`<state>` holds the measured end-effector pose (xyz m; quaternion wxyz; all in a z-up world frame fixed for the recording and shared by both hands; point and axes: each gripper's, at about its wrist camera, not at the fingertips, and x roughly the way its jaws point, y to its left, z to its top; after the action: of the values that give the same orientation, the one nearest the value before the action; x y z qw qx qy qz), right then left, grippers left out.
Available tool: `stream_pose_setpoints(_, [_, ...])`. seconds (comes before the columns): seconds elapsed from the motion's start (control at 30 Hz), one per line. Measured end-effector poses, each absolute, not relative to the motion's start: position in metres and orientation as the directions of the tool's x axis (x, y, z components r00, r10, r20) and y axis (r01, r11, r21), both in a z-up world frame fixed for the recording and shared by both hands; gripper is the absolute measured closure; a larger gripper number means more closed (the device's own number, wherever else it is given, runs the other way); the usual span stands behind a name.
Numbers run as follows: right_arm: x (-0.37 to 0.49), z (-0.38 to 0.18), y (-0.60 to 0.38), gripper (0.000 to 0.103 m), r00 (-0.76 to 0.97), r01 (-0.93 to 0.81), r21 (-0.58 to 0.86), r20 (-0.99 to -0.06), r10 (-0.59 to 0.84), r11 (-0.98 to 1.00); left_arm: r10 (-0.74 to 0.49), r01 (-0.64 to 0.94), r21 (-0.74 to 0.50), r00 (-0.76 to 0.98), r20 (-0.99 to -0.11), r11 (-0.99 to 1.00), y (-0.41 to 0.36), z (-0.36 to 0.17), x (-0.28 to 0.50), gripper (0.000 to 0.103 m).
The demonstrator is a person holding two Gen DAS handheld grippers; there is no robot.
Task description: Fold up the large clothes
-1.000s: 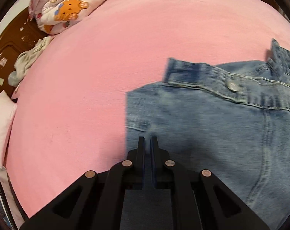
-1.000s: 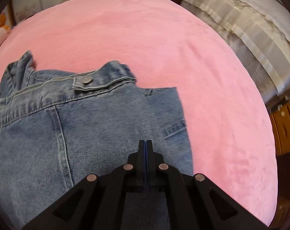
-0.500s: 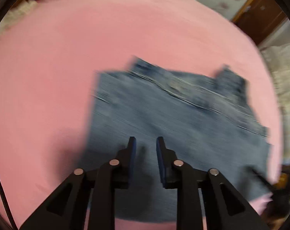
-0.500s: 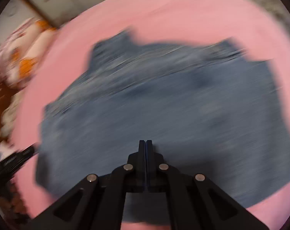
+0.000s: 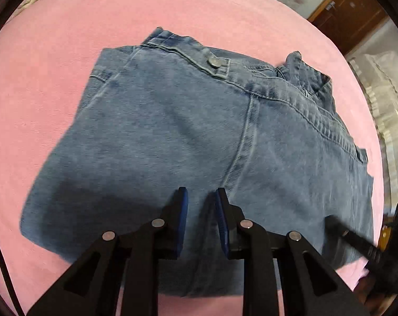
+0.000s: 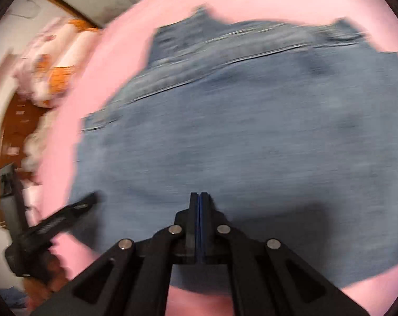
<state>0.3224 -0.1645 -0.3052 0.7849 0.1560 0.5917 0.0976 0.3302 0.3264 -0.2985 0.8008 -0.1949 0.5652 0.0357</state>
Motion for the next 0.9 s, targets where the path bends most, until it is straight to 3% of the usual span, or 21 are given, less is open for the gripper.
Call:
stream_pose_setpoints(0.17, [0.306, -0.301, -0.249, 0.103, 0.318, 0.187, 0.294, -0.921, 0.226, 0.937, -0.018, -0.238, -0.102, 0.331, -0.944, 0.966, 0.346, -0.295, 0.306, 0.083])
stream_pose_setpoints(0.27, [0.294, -0.299, -0.296, 0.103, 0.341, 0.289, 0.375, -0.900, 0.272, 0.881, 0.007, -0.251, -0.077, 0.319, -0.948, 0.965, 0.358, -0.294, 0.293, 0.083])
stream_pose_setpoints(0.33, [0.287, -0.294, -0.315, 0.103, 0.315, 0.360, 0.226, -0.943, 0.110, 0.905, 0.019, -0.271, -0.070, 0.315, -0.949, 0.960, 0.367, -0.293, 0.283, 0.083])
stream_pose_setpoints(0.5, [0.270, -0.275, -0.353, 0.103, 0.341, 0.486, 0.269, -0.934, 0.103, 0.832, 0.036, -0.325, -0.069, 0.307, -0.951, 0.943, 0.384, -0.281, 0.254, 0.083])
stream_pose_setpoints(0.77, [0.300, -0.235, -0.296, 0.103, 0.415, 0.358, 0.385, -0.882, 0.225, 0.851, -0.052, -0.460, -0.187, 0.292, -0.955, 0.868, 0.388, -0.259, 0.209, 0.079])
stream_pose_setpoints(0.83, [0.310, -0.230, -0.279, 0.103, 0.432, 0.293, 0.427, -0.857, 0.280, 0.855, -0.087, -0.497, -0.232, 0.299, -0.950, 0.836, 0.383, -0.259, 0.206, 0.066])
stream_pose_setpoints(0.9, [0.325, -0.230, -0.252, 0.103, 0.441, 0.231, 0.468, -0.832, 0.337, 0.853, -0.116, -0.525, -0.276, 0.317, -0.941, 0.805, 0.380, -0.261, 0.201, 0.061])
